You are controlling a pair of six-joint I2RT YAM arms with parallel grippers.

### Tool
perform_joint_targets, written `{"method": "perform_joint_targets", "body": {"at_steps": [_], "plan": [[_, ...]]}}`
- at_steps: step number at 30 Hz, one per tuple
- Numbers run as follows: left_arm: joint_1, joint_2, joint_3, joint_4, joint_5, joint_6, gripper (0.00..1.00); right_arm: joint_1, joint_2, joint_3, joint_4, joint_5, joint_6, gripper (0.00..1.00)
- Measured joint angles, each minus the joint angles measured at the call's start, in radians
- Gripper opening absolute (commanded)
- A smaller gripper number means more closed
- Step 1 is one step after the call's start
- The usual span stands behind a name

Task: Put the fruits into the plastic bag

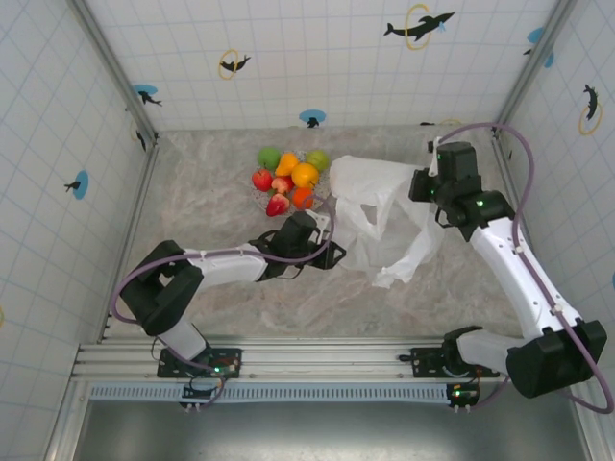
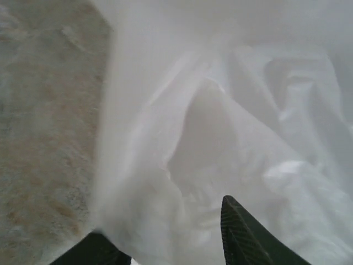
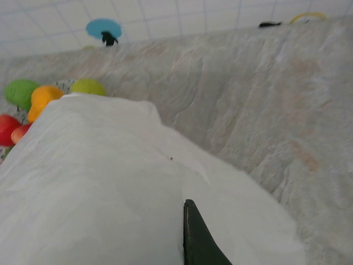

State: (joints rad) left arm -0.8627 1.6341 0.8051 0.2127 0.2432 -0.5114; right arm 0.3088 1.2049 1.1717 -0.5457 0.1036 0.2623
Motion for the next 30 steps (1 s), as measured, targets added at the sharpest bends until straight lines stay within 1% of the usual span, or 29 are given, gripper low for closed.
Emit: {"method": "perform_joint_targets", "body": {"at_steps": [4, 5, 8, 16, 20, 22, 25, 28, 30], "plan": [[-0.020, -0.024, 0.000, -0.018, -0.089, 0.055, 0.88, 0.003, 0.008, 0.000, -0.027, -0.042, 0.011, 0.00], [-0.024, -0.036, -0.003, -0.020, -0.115, 0.068, 0.91, 0.006, 0.007, 0.000, -0.031, -0.050, 0.017, 0.00], [-0.060, -0.079, -0.008, -0.022, -0.203, 0.112, 0.94, 0.019, 0.003, -0.008, -0.035, -0.077, 0.045, 0.00], [-0.210, -0.090, 0.000, -0.010, -0.391, 0.243, 0.96, 0.060, -0.006, -0.014, -0.042, -0.096, 0.101, 0.00], [-0.274, -0.098, 0.000, -0.008, -0.552, 0.305, 0.96, 0.071, -0.006, -0.014, -0.053, -0.089, 0.107, 0.00], [-0.325, -0.119, 0.000, -0.010, -0.644, 0.348, 0.96, 0.076, -0.006, -0.014, -0.060, -0.082, 0.109, 0.00], [-0.399, -0.161, 0.000, -0.005, -0.742, 0.416, 0.95, 0.079, -0.005, -0.014, -0.062, -0.081, 0.114, 0.00], [-0.452, -0.181, 0.009, 0.013, -0.780, 0.496, 0.93, 0.088, -0.004, -0.014, -0.064, -0.081, 0.116, 0.00], [-0.459, -0.170, 0.029, 0.016, -0.781, 0.542, 0.93, 0.092, -0.003, -0.014, -0.064, -0.082, 0.116, 0.00]]}}
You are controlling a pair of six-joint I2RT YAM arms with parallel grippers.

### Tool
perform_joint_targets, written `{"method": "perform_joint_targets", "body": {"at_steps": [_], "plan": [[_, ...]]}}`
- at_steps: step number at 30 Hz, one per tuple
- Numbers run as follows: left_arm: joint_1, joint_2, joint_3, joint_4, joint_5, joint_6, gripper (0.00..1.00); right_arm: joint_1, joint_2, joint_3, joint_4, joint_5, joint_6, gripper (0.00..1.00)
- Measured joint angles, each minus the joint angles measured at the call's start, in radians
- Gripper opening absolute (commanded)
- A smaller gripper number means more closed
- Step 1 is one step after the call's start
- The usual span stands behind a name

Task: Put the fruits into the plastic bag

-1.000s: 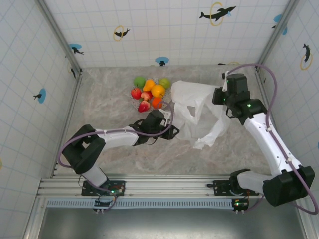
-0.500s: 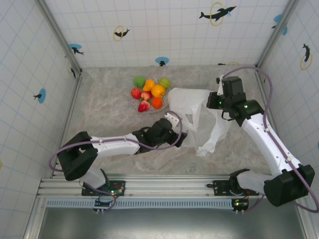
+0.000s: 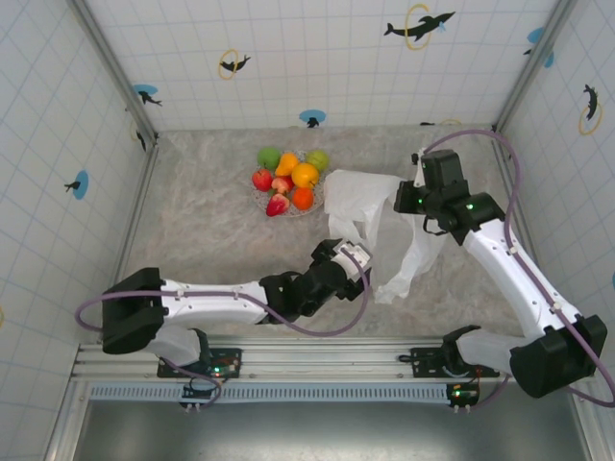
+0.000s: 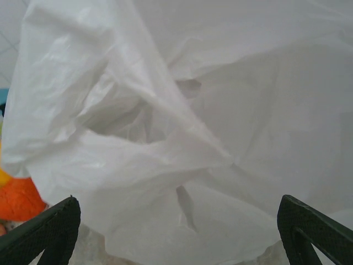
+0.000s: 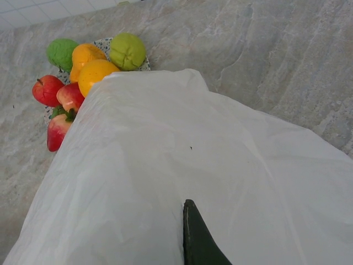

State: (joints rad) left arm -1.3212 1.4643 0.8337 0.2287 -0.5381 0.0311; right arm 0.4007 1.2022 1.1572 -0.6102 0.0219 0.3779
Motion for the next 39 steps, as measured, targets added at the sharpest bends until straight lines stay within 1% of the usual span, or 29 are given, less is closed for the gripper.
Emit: {"method": "perform_joint_targets", "body": {"at_steps": [3, 5, 6, 8, 11, 12, 13, 15, 18, 21, 23, 25, 28, 33, 36, 39], "plan": [[0.000, 0.048, 0.041, 0.027, 0.001, 0.062, 0.92, 0.002, 0.000, 0.000, 0.000, 0.000, 0.000, 0.00], [0.002, 0.093, 0.071, 0.051, -0.006, 0.100, 0.89, 0.002, 0.000, 0.000, 0.000, -0.001, 0.000, 0.00], [0.005, 0.120, 0.088, 0.065, -0.010, 0.114, 0.85, 0.002, 0.000, 0.000, 0.000, -0.001, 0.000, 0.00], [0.016, 0.168, 0.119, 0.089, -0.018, 0.135, 0.74, 0.002, 0.000, 0.000, -0.001, 0.000, 0.000, 0.00], [0.049, 0.228, 0.159, 0.129, -0.028, 0.152, 0.46, 0.003, -0.002, 0.000, -0.013, 0.014, -0.005, 0.00], [0.063, 0.240, 0.168, 0.141, -0.024, 0.150, 0.26, 0.005, -0.003, 0.000, -0.022, 0.024, -0.009, 0.00], [0.076, 0.245, 0.174, 0.148, -0.017, 0.147, 0.11, 0.004, -0.004, 0.000, -0.033, 0.044, -0.017, 0.00], [0.100, 0.244, 0.180, 0.154, 0.002, 0.143, 0.01, 0.006, -0.005, 0.001, -0.060, 0.093, -0.035, 0.00], [0.134, 0.225, 0.183, 0.154, 0.066, 0.100, 0.00, 0.026, -0.008, 0.011, -0.115, 0.209, -0.071, 0.00], [0.179, 0.171, 0.178, 0.143, 0.171, 0.019, 0.00, 0.052, -0.027, 0.014, -0.136, 0.306, -0.107, 0.00], [0.232, 0.106, 0.156, 0.144, 0.262, -0.056, 0.00, 0.058, -0.040, 0.014, -0.137, 0.350, -0.133, 0.00], [0.320, 0.025, 0.121, 0.153, 0.371, -0.161, 0.00, 0.058, -0.042, 0.014, -0.137, 0.384, -0.159, 0.00], [0.435, -0.038, 0.085, 0.191, 0.526, -0.288, 0.00, 0.070, -0.032, 0.014, -0.125, 0.391, -0.195, 0.00], [0.550, -0.038, 0.046, 0.208, 0.748, -0.458, 0.00, 0.082, -0.003, 0.000, -0.103, 0.389, -0.240, 0.00], [0.615, -0.019, 0.029, 0.223, 0.850, -0.534, 0.00, 0.084, 0.013, -0.005, -0.093, 0.362, -0.254, 0.00], [0.641, 0.018, 0.030, 0.225, 0.883, -0.564, 0.00, 0.082, 0.018, -0.007, -0.083, 0.319, -0.255, 0.00]]}}
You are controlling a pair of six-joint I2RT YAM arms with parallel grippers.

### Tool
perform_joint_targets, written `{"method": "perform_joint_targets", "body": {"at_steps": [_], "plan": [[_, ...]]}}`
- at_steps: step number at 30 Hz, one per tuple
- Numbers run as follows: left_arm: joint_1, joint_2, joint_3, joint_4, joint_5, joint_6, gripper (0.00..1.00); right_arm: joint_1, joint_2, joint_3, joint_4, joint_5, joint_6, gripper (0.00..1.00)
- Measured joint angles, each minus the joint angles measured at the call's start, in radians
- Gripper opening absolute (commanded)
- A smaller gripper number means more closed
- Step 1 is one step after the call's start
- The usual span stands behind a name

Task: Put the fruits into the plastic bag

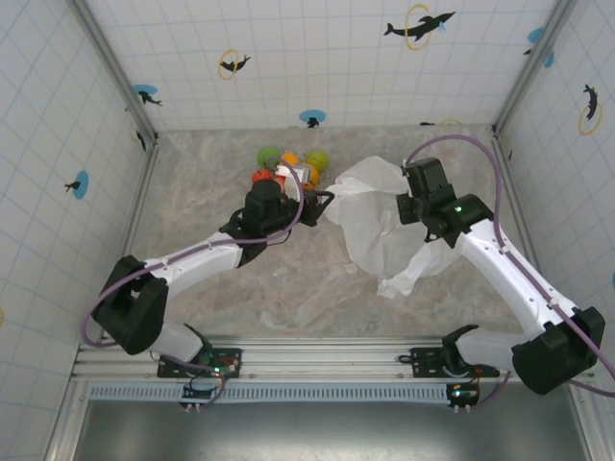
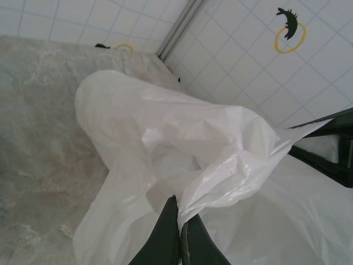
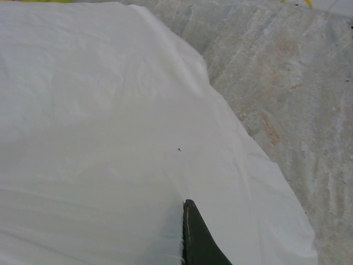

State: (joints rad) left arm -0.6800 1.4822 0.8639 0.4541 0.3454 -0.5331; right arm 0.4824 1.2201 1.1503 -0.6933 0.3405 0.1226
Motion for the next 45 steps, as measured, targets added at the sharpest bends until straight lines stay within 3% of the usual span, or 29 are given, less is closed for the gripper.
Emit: {"method": "perform_joint_targets", "body": {"at_steps": [7, 17, 24, 31, 37, 45], "plan": [[0.040, 0.074, 0.006, -0.009, 0.021, -0.025, 0.00, -0.027, 0.004, -0.035, 0.046, -0.135, 0.027, 0.00], [0.086, 0.039, 0.006, -0.086, 0.044, -0.024, 0.54, -0.131, 0.018, -0.085, 0.074, -0.172, 0.094, 0.00], [0.089, -0.078, -0.005, -0.177, 0.047, 0.011, 0.77, -0.130, 0.050, -0.095, 0.110, -0.262, 0.149, 0.00], [0.173, -0.142, -0.017, -0.327, -0.082, 0.042, 0.84, -0.138, 0.058, -0.071, 0.107, -0.282, 0.145, 0.00], [0.230, 0.021, 0.087, -0.517, -0.281, 0.115, 0.91, -0.145, 0.072, 0.008, 0.069, -0.296, 0.111, 0.00], [0.236, 0.225, 0.222, -0.653, -0.339, 0.271, 0.96, -0.156, 0.079, 0.012, 0.053, -0.315, 0.080, 0.00]]}}
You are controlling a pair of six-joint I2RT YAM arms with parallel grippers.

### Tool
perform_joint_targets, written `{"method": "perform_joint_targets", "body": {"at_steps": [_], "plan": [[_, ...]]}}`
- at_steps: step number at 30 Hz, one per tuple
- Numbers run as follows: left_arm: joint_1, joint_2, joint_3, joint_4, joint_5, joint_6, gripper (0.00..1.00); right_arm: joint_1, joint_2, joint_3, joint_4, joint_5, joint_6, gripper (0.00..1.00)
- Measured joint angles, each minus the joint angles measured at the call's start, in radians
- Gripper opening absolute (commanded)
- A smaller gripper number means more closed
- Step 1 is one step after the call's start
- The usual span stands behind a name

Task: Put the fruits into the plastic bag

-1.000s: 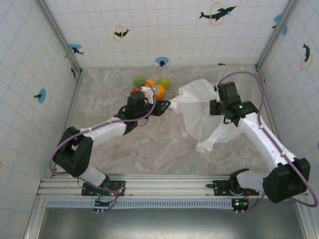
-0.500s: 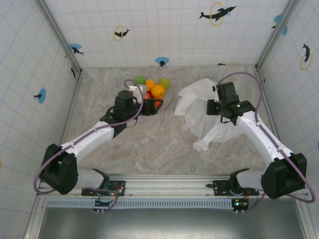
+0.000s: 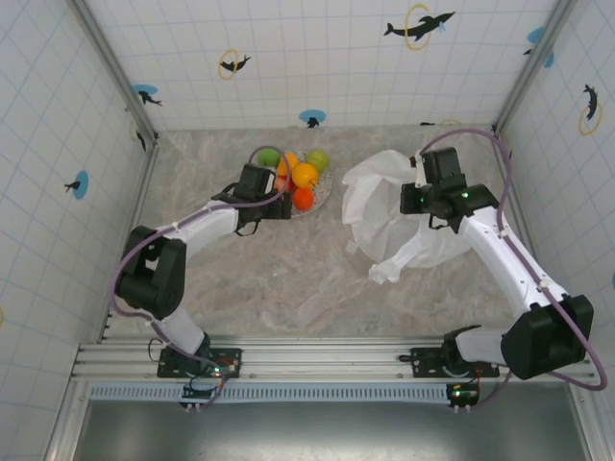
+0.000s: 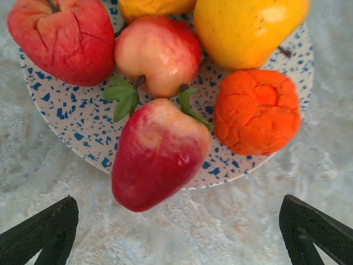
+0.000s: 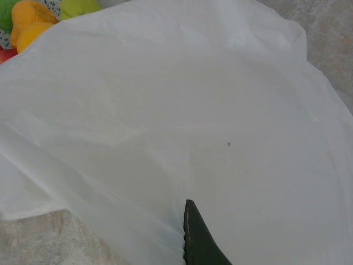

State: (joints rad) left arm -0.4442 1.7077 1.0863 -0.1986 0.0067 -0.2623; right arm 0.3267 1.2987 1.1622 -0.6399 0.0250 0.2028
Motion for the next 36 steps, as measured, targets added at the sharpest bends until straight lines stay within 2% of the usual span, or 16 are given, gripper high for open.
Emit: {"method": "perform_joint_targets", "body": {"at_steps": [5, 11, 22, 28, 36], "plan": [[0.010, 0.068, 0.053, -0.036, 0.003, 0.095, 0.95, -0.001, 0.026, 0.010, -0.001, -0.004, -0.015, 0.00], [0.064, 0.138, 0.121, -0.060, 0.011, 0.182, 0.93, -0.002, 0.034, 0.016, -0.001, -0.008, -0.023, 0.00], [0.085, 0.210, 0.168, -0.077, 0.095, 0.240, 0.90, -0.001, 0.040, 0.024, -0.001, -0.011, -0.024, 0.00], [0.085, 0.246, 0.187, -0.078, 0.107, 0.247, 0.81, 0.001, 0.043, 0.024, -0.001, -0.011, -0.023, 0.00], [0.085, 0.272, 0.205, -0.079, 0.126, 0.262, 0.60, 0.002, 0.043, 0.024, -0.002, -0.009, -0.020, 0.00]]}}
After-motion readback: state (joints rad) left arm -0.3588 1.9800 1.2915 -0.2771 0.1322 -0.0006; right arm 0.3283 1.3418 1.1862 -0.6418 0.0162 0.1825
